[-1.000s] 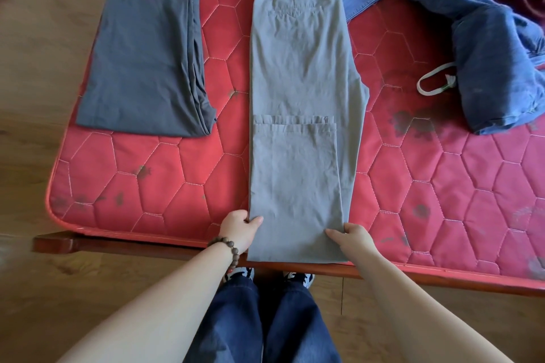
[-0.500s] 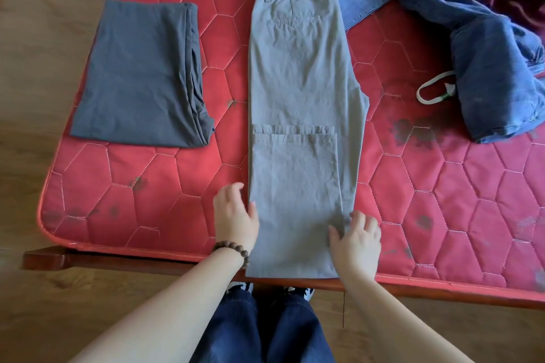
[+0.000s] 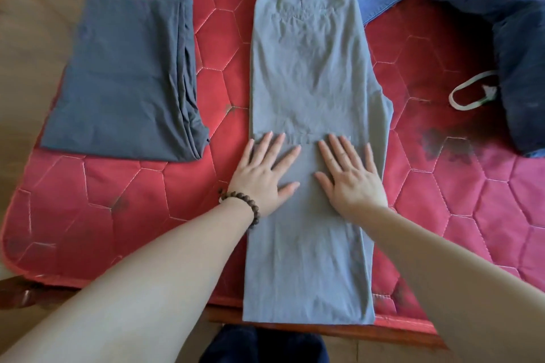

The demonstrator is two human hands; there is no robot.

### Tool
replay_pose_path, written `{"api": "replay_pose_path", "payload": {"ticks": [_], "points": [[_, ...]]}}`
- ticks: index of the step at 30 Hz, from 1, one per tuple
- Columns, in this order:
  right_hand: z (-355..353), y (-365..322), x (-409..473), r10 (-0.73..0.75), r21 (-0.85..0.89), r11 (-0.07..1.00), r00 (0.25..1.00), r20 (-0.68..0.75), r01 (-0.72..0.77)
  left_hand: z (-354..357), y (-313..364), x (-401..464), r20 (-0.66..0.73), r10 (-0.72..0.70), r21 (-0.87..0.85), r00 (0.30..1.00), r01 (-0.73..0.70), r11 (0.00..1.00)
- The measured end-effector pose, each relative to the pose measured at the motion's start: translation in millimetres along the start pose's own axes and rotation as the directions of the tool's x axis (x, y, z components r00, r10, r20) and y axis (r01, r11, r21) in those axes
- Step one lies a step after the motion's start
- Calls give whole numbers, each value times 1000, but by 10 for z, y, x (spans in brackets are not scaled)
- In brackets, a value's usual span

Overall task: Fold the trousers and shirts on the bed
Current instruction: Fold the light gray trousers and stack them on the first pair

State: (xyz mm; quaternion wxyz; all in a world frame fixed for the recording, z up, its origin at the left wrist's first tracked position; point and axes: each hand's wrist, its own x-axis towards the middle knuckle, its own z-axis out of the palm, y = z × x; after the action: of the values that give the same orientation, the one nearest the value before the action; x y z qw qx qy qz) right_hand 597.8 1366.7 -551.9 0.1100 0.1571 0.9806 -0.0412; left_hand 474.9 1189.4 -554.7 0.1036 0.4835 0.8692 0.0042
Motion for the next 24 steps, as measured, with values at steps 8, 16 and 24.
{"api": "replay_pose_path", "payload": {"ticks": [8, 16, 24], "points": [[106, -138, -701, -53, 50, 997, 998, -24, 55, 42, 243, -567, -10, -19, -12, 1000, 19, 1000], [218, 230, -1680, -264, -67, 959, 954, 140, 275, 82, -54, -1488, 150, 258, 71, 954, -271, 960], [31, -374, -1619, -271, -10, 962, 962, 15, 272, -45, 601, -1451, 83, 300, 4, 950, -302, 953]]}}
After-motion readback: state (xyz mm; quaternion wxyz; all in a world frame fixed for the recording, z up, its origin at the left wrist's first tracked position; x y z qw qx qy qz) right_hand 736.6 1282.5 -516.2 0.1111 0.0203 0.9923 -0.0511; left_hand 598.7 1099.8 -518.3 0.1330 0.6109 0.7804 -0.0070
